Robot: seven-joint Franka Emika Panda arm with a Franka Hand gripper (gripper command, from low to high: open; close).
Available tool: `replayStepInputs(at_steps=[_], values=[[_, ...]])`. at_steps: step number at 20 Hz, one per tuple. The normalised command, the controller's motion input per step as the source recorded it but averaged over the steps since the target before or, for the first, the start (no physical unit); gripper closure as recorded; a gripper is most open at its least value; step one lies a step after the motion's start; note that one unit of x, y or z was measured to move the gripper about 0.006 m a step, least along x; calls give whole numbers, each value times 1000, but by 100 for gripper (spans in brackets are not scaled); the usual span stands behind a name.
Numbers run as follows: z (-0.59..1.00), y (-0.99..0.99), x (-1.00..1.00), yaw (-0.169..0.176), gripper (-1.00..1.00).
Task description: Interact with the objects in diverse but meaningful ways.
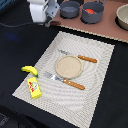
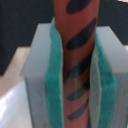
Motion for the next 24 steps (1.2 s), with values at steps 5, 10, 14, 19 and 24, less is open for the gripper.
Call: replayStepInputs(at_steps=[5,10,14,19,24], values=[[298,683,2,-40,100],[233,562,40,-33,100],[155,460,87,-31,100],[207,427,248,-44,100],[232,414,317,-39,100]])
